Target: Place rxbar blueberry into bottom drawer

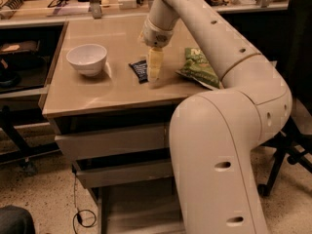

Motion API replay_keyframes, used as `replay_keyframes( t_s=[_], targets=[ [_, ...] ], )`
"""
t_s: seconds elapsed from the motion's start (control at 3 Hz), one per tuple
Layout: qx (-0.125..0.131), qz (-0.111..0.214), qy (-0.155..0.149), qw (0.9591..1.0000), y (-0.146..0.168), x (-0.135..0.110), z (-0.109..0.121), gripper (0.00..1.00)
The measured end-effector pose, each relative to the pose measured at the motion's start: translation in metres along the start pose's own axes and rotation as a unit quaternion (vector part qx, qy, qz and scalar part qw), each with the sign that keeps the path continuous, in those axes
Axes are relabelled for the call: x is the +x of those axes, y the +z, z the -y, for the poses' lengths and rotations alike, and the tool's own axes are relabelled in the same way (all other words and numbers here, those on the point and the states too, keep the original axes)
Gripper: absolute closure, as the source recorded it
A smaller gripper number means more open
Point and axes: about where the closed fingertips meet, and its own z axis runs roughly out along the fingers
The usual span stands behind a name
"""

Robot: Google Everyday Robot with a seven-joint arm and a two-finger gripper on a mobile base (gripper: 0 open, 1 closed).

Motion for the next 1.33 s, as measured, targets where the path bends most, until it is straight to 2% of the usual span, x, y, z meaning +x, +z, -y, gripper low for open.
replay_keyframes(
  t_s=[0.33, 0.67, 1.0, 1.33],
  targets=[
    [0.001, 0.005, 0.013, 0.9999, 0.008, 0.028, 0.000, 0.00],
    [0.001, 0.005, 0.013, 0.9999, 0.008, 0.028, 0.000, 0.00],
    [0.008, -0.004, -0.007, 0.9999, -0.003, 0.000, 0.005, 0.00],
    [0.008, -0.003, -0.006, 0.9999, -0.003, 0.000, 0.005, 0.00]
  ],
)
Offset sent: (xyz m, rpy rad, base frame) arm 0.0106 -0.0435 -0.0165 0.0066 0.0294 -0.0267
